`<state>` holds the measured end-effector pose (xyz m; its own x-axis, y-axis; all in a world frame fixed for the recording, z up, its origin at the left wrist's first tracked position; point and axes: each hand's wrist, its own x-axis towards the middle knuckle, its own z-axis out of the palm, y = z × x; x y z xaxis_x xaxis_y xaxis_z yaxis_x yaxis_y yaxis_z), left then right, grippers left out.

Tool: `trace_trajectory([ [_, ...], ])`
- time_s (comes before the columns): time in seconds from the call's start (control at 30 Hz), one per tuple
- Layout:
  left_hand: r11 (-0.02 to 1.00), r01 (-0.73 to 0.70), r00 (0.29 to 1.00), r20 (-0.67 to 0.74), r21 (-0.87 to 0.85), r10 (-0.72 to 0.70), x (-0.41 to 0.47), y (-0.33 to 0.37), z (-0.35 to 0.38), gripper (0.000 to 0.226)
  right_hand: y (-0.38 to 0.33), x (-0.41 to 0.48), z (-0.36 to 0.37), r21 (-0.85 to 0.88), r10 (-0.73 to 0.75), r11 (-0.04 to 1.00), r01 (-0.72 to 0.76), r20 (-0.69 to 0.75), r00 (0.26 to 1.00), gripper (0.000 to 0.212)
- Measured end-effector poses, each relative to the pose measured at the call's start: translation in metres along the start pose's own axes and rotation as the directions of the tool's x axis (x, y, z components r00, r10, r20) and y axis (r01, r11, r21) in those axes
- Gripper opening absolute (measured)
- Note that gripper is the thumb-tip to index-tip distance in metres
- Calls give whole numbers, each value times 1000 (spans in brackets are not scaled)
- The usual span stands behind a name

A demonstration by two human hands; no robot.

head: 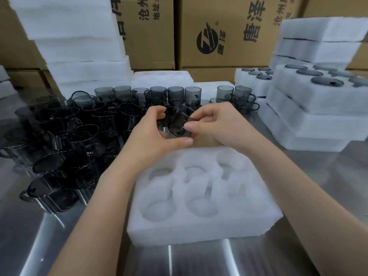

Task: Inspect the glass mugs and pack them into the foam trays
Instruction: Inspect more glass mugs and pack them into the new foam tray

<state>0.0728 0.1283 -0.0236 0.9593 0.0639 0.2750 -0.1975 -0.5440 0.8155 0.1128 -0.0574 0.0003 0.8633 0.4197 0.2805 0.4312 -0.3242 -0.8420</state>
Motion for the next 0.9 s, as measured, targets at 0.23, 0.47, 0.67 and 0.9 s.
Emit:
trace_trajectory([
  [0.23, 995, -41, 999, -35, -87, 38, 5, -9, 18, 73, 10, -6, 20, 162, -81, 983, 85, -29, 996, 25],
  [0.47, 972, -161, 987, -26, -169, 159, 3, -9, 17, 67, 25, -2, 14, 270, 1, 963, -1, 0, 1000, 77],
  [0.67, 974, -210, 977, -51, -86, 206, -1, -5, 17, 58, 27, -1, 16, 173, -28, 985, 28, -2, 1000, 57],
  [0.9, 960, -274, 962, -3, -50, 274, -4, 0, 19, 57, 21, -2, 23, 319, 37, 948, -16, -60, 998, 53],
])
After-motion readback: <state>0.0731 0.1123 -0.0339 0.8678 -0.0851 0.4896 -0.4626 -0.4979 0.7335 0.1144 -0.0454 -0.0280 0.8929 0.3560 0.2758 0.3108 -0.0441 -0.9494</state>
